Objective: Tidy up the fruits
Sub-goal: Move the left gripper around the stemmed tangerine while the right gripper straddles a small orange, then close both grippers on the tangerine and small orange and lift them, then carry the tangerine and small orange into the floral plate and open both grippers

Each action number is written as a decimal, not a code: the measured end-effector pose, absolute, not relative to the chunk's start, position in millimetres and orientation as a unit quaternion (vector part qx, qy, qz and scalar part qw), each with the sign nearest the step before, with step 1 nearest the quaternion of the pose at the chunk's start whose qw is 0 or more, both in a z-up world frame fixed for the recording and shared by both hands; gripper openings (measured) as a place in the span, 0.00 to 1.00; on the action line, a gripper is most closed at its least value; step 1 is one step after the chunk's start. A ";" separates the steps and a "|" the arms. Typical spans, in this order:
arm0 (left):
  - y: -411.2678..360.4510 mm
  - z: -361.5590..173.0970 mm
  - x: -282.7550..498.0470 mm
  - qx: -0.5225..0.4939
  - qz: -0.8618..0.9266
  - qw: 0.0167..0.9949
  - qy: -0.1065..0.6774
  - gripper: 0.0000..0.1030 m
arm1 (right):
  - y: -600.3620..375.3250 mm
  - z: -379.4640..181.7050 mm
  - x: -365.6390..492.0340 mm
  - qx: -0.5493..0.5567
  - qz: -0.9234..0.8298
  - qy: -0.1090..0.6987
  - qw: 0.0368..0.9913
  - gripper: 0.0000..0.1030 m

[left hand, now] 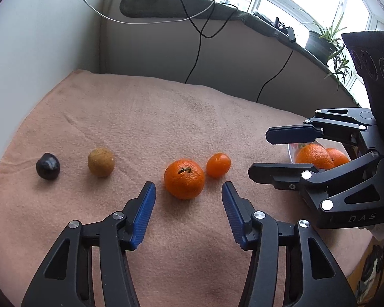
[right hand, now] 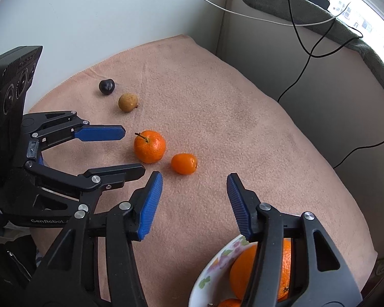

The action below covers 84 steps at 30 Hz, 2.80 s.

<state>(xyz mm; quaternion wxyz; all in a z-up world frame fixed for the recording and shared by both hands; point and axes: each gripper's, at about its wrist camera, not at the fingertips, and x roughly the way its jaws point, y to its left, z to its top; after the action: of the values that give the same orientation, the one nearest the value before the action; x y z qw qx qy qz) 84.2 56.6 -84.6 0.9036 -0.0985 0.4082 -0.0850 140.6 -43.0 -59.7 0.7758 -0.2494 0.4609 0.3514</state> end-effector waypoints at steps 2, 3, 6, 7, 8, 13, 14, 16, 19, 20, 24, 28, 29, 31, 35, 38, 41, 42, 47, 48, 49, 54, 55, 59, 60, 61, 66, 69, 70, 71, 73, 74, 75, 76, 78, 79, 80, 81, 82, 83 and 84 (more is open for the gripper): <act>55.7 -87.1 87.3 -0.096 -0.087 0.902 0.412 0.49 | -39.6 -63.7 147.1 -0.244 0.354 0.471 0.770 0.50; 55.1 -88.5 88.6 -0.095 -0.089 0.901 0.413 0.48 | -37.7 -65.9 149.8 -0.244 0.357 0.476 0.766 0.46; 53.0 -91.0 92.6 -0.090 -0.091 0.899 0.419 0.45 | -32.6 -72.6 153.8 -0.257 0.360 0.482 0.756 0.44; 53.0 -92.2 93.6 -0.090 -0.091 0.898 0.421 0.44 | -31.5 -74.8 154.8 -0.261 0.361 0.485 0.753 0.44; 51.9 -92.7 95.6 -0.090 -0.090 0.897 0.422 0.43 | -30.5 -77.1 156.8 -0.263 0.363 0.488 0.749 0.43; 51.1 -95.4 100.7 -0.089 -0.093 0.895 0.427 0.41 | -27.3 -86.9 164.3 -0.265 0.367 0.504 0.736 0.39; 50.8 -95.8 101.6 -0.089 -0.094 0.894 0.428 0.40 | -26.4 -88.3 166.4 -0.265 0.368 0.506 0.734 0.39; 51.2 -96.2 102.7 -0.091 -0.094 0.894 0.429 0.38 | -24.8 -91.1 168.2 -0.269 0.369 0.508 0.731 0.39; 52.7 -97.0 103.5 -0.094 -0.094 0.894 0.429 0.35 | -22.4 -94.8 170.1 -0.271 0.371 0.509 0.727 0.39; 52.1 -97.1 104.8 -0.096 -0.094 0.893 0.429 0.35 | -20.0 -96.1 170.7 -0.272 0.371 0.510 0.727 0.38; 54.1 -97.7 104.5 -0.098 -0.095 0.893 0.429 0.34 | -11.5 -99.8 174.9 -0.277 0.374 0.512 0.722 0.38; 55.0 -98.1 103.1 -0.099 -0.092 0.894 0.427 0.34 | -2.7 -107.4 183.9 -0.268 0.384 0.526 0.710 0.38; 54.7 -98.2 102.9 -0.098 -0.092 0.894 0.427 0.34 | -1.1 -109.1 185.4 -0.269 0.386 0.528 0.707 0.39; 56.0 -97.9 99.7 -0.099 -0.089 0.895 0.425 0.34 | 4.0 -112.9 186.9 -0.274 0.389 0.527 0.704 0.38; 60.1 -98.3 94.9 -0.106 -0.088 0.895 0.425 0.34 | 11.5 -114.8 188.6 -0.280 0.391 0.521 0.705 0.33; 61.5 -97.6 89.5 -0.104 -0.087 0.895 0.424 0.34 | 15.2 -115.2 185.2 -0.285 0.390 0.516 0.707 0.29; 62.5 -98.1 92.3 -0.106 -0.087 0.896 0.423 0.33 | 16.1 -114.7 181.8 -0.282 0.390 0.515 0.709 0.28; 62.9 -97.5 93.1 -0.106 -0.087 0.896 0.422 0.33 | 13.6 -113.6 180.5 -0.281 0.390 0.514 0.710 0.28; 65.8 -94.2 86.5 -0.110 -0.085 0.898 0.417 0.33 | 2.9 -102.5 179.0 -0.266 0.388 0.506 0.722 0.28; 66.3 -92.8 84.9 -0.111 -0.084 0.899 0.416 0.33 | -4.6 -100.7 179.1 -0.263 0.388 0.504 0.726 0.28; 66.3 -91.3 82.7 -0.112 -0.084 0.900 0.414 0.33 | -8.4 -97.1 179.2 -0.260 0.387 0.501 0.729 0.28; 65.6 -83.0 72.0 -0.115 -0.085 0.903 0.405 0.33 | -25.1 -80.6 166.2 -0.236 0.387 0.489 0.745 0.28; 64.9 -80.7 70.3 -0.115 -0.086 0.904 0.403 0.33 | -29.6 -76.6 163.6 -0.231 0.387 0.487 0.748 0.28; 58.6 -70.8 63.4 -0.113 -0.092 0.907 0.395 0.33 | -48.1 -62.1 155.5 -0.213 0.384 0.478 0.761 0.28; 56.7 -68.8 62.9 -0.113 -0.094 0.908 0.393 0.33 | -51.3 -59.7 154.1 -0.208 0.383 0.476 0.764 0.28; 54.4 -66.7 61.7 -0.111 -0.096 0.909 0.391 0.33 | -54.8 -58.2 153.3 -0.203 0.382 0.473 0.767 0.28; 37.2 -55.2 63.6 -0.104 -0.109 0.912 0.382 0.33 | -86.7 -40.3 150.2 -0.175 0.372 0.461 0.786 0.28; 24.1 -48.9 65.1 -0.098 -0.118 0.913 0.378 0.33 | -105.4 -33.3 149.4 -0.160 0.363 0.454 0.798 0.28; 19.9 -47.0 66.1 -0.096 -0.121 0.913 0.377 0.33 | -112.9 -30.9 149.4 -0.154 0.360 0.452 0.801 0.28; 15.4 -45.5 67.8 -0.094 -0.124 0.913 0.376 0.33 | -122.3 -27.2 149.7 -0.147 0.357 0.451 0.805 0.28; 7.0 -42.4 69.5 -0.091 -0.130 0.913 0.375 0.33 | -137.5 -23.3 150.1 -0.137 0.350 0.449 0.811 0.28; 3.2 -41.7 70.9 -0.089 -0.133 0.913 0.375 0.33 | -143.4 -23.1 151.3 -0.132 0.345 0.448 0.814 0.28; -1.3 -40.9 72.2 -0.087 -0.136 0.913 0.374 0.33 | -150.1 -22.1 152.4 -0.127 0.341 0.448 0.817 0.28; -5.8 -40.0 72.7 -0.086 -0.139 0.913 0.374 0.33 | -156.7 -21.3 153.4 -0.122 0.338 0.448 0.819 0.28; -14.4 -39.0 75.5 -0.083 -0.146 0.912 0.373 0.33 | -169.4 -20.2 155.9 -0.113 0.330 0.448 0.823 0.28; -18.5 -38.3 78.4 -0.081 -0.148 0.912 0.373 0.33 | -173.7 -21.2 156.9 -0.109 0.327 0.448 0.825 0.28; -22.2 -37.5 80.0 -0.080 -0.152 0.912 0.373 0.33 | -178.3 -21.4 157.7 -0.105 0.324 0.448 0.827 0.28; -26.2 -36.7 79.9 -0.078 -0.155 0.912 0.372 0.33 | -184.3 -20.8 159.3 -0.099 0.321 0.448 0.828 0.28; -30.3 -35.6 80.6 -0.077 -0.158 0.912 0.372 0.33 | -189.6 -21.1 160.7 -0.094 0.319 0.449 0.830 0.28; -33.4 -34.6 80.0 -0.075 -0.161 0.911 0.371 0.33 | -194.4 -21.4 162.3 -0.090 0.316 0.450 0.831 0.28; -37.5 -33.5 81.3 -0.074 -0.164 0.911 0.371 0.33 | -198.2 -22.4 163.6 -0.086 0.314 0.450 0.832 0.28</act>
<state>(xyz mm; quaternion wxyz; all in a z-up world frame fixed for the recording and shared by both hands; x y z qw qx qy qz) 81.3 -37.5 -33.5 0.9111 -0.0741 0.3706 -0.1643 163.6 -198.2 -22.4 0.8315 -0.0860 0.4504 0.3136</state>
